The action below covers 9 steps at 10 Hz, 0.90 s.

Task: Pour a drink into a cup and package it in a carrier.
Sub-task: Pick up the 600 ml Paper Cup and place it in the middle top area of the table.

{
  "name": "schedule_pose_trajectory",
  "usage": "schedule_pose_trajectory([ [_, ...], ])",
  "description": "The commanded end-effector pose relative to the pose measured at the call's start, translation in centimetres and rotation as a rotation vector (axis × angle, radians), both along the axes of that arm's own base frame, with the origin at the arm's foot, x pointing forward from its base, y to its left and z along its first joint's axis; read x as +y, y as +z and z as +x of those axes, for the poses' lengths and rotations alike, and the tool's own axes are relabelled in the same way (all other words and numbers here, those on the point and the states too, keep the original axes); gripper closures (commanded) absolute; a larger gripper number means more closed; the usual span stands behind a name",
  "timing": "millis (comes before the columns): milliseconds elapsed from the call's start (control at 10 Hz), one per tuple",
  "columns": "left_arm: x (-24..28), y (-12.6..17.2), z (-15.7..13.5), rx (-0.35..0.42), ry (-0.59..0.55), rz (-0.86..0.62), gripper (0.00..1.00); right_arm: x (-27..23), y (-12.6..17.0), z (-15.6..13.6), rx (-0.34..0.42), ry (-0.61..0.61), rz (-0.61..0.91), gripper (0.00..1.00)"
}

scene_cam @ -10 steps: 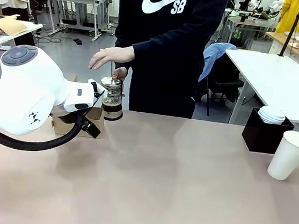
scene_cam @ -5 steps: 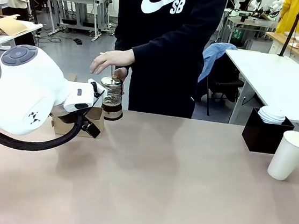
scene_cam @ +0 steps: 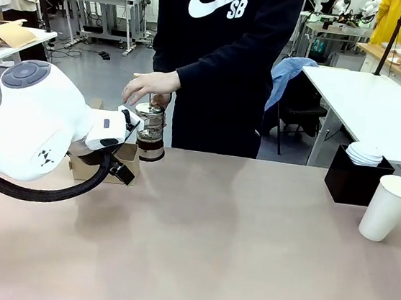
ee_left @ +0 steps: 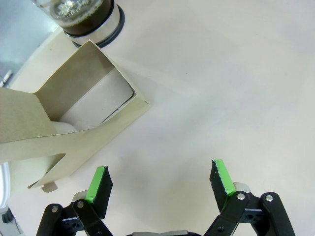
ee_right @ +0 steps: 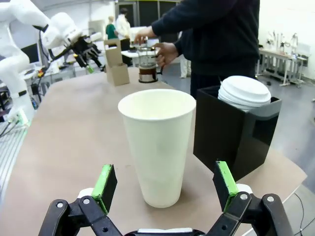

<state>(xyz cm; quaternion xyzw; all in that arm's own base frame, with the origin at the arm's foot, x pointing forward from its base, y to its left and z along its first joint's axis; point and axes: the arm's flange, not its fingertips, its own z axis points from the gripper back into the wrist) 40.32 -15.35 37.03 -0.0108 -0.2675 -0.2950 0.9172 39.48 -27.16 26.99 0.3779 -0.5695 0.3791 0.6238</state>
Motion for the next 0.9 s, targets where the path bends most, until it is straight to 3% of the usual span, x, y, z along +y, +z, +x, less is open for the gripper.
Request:
schedule_pose_trajectory([
  [0, 0.1, 0.0, 0.0, 0.001, 0.001, -0.002, 0.0, 1.4, -0.9, 1.0, -0.034, -0.053, -0.014, 0.0],
  [800, 0.1, 0.0, 0.0, 0.001, 0.001, -0.002, 0.0, 7.0, -4.5, 2.5, -0.02, -0.066, 0.057, 0.0],
])
